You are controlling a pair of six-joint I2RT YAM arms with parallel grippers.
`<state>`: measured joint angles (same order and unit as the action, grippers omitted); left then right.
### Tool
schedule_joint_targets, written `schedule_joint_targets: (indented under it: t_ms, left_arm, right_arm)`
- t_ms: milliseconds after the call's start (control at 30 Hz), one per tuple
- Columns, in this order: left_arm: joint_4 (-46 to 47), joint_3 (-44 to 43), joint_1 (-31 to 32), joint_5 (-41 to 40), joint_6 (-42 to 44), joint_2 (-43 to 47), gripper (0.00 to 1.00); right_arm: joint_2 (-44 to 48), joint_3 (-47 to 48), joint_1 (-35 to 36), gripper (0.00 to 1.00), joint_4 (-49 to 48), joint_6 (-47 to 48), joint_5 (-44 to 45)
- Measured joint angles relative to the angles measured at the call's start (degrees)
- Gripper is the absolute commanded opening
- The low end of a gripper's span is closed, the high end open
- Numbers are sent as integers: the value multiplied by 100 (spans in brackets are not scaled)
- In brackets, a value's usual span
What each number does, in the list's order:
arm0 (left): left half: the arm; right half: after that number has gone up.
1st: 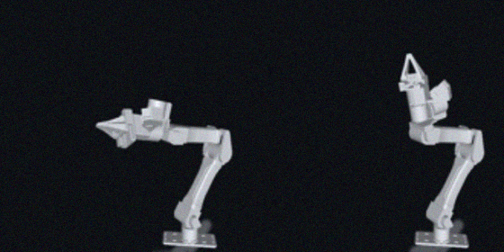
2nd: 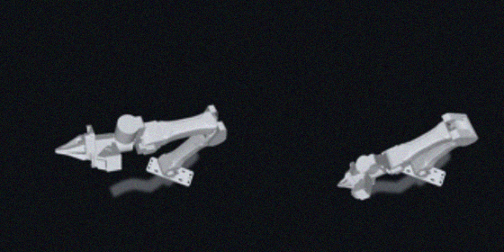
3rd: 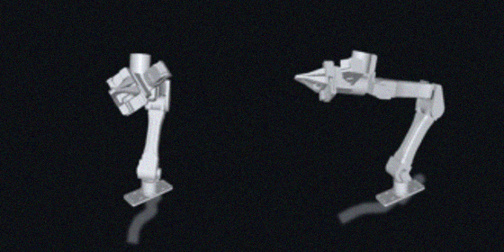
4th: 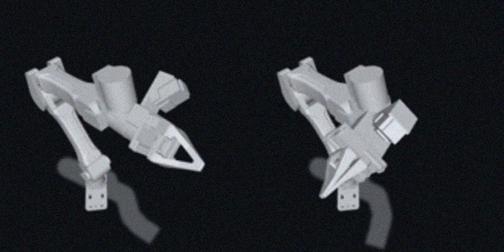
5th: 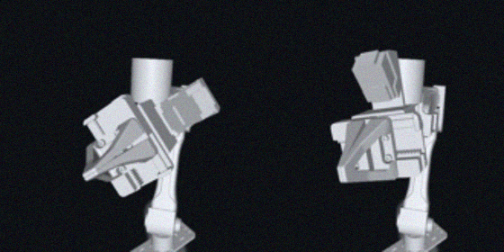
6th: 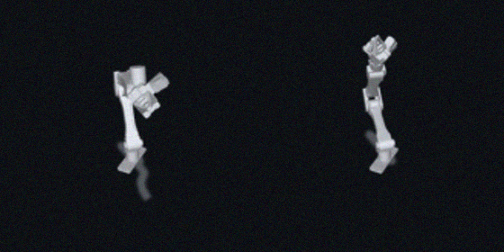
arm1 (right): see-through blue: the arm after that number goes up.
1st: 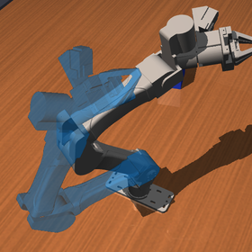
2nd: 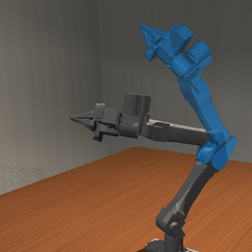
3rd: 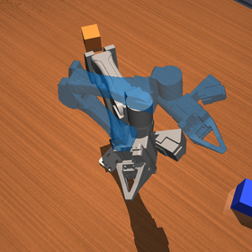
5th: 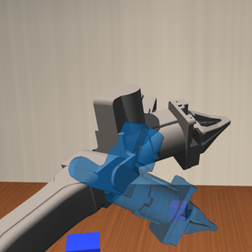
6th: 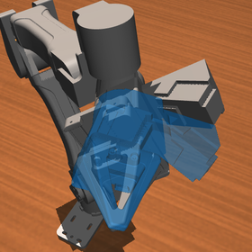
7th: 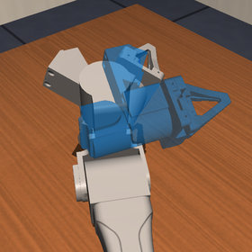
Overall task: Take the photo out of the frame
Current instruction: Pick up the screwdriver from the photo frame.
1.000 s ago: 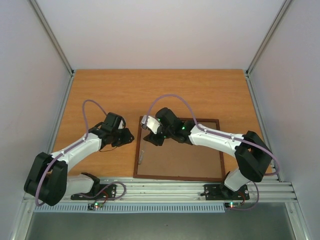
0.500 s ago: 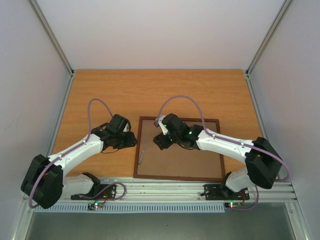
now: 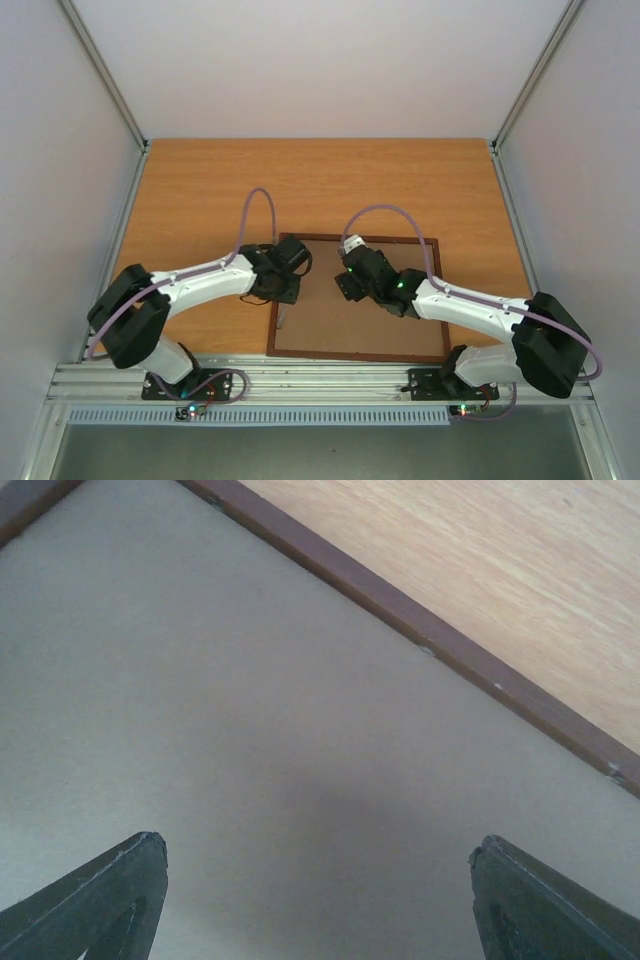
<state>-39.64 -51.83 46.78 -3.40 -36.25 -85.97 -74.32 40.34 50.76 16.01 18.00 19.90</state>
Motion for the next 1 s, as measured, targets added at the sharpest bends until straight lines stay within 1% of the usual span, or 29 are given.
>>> schedule_joint_targets:
  t_ms: [133, 367, 633, 733, 867, 1000]
  left_arm:
    - [-164, -146, 177, -162, -52, -470, 37]
    - [-317, -564, 385, -350, -92, -1088, 19]
    - [-409, -662, 420, -363, -111, -1178, 3]
    - [-435, -662, 431, -369, -116, -1152, 0]
    - [-516, -664, 433, -435, -120, -981, 1]
    - [-715, -732, 378, -664, -103, -752, 0]
  right_arm:
    - [26, -46, -11, 83, -39, 68, 291]
    - [254, -157, -46, 83, -83, 111, 769]
    - [319, -232, -59, 83, -146, 109, 1034]
    - [345, -247, -59, 83, -151, 111, 1106]
    - [407, -299, -61, 83, -155, 111, 1213]
    - [566, -369, -63, 82, -153, 111, 1283]
